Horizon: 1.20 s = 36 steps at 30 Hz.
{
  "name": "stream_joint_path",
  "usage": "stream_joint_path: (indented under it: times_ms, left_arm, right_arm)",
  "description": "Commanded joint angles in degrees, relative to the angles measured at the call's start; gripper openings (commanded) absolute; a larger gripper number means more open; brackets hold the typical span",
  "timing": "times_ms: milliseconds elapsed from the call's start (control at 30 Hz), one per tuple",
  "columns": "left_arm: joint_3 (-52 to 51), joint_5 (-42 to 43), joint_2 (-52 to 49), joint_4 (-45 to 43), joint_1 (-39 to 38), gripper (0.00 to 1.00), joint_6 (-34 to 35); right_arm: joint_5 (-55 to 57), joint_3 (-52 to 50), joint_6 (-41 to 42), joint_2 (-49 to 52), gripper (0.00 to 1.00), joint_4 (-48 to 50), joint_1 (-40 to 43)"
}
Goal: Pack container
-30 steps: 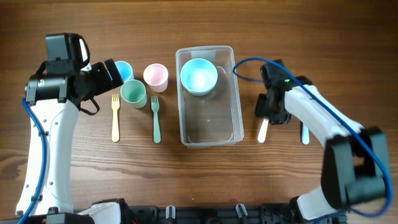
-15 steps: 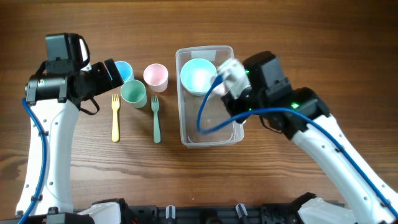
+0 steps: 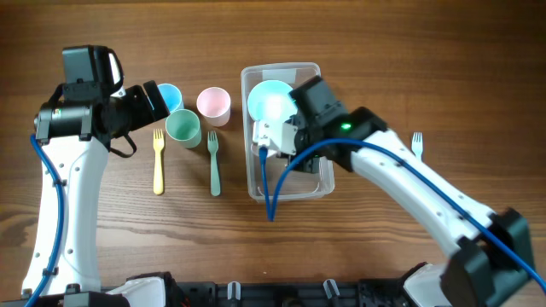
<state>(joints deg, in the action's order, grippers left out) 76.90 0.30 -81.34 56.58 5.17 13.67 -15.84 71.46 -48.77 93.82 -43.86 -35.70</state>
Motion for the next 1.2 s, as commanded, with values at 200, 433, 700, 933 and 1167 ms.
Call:
stream_joint_path:
  times_ms: [200, 433, 700, 933, 1167]
  left_arm:
    - [1.11, 0.26, -0.11, -0.15, 0.26, 1.0, 0.11]
    - [1.11, 0.24, -0.11, -0.15, 0.26, 1.0, 0.11]
    - [1.11, 0.26, -0.11, -0.15, 0.26, 1.0, 0.11]
    - [1.11, 0.26, -0.11, -0.15, 0.26, 1.0, 0.11]
    - [1.11, 0.24, -0.11, -0.17, 0.26, 1.0, 0.11]
  right_arm:
    - [5.73, 0.59, 6.78, 10.56, 0.04, -1.75, -2.36]
    - [14.97, 2.86, 10.38, 9.27, 0.22, -2.97, -6.03]
    - [17.33, 6.75, 30.47, -6.08, 0.25, -4.83, -2.34]
    - [10.16, 3.78, 64.37, -8.7, 0.63, -11.61, 28.85]
    - [13.44, -1.86, 62.4, -1.57, 0.68, -11.39, 46.25]
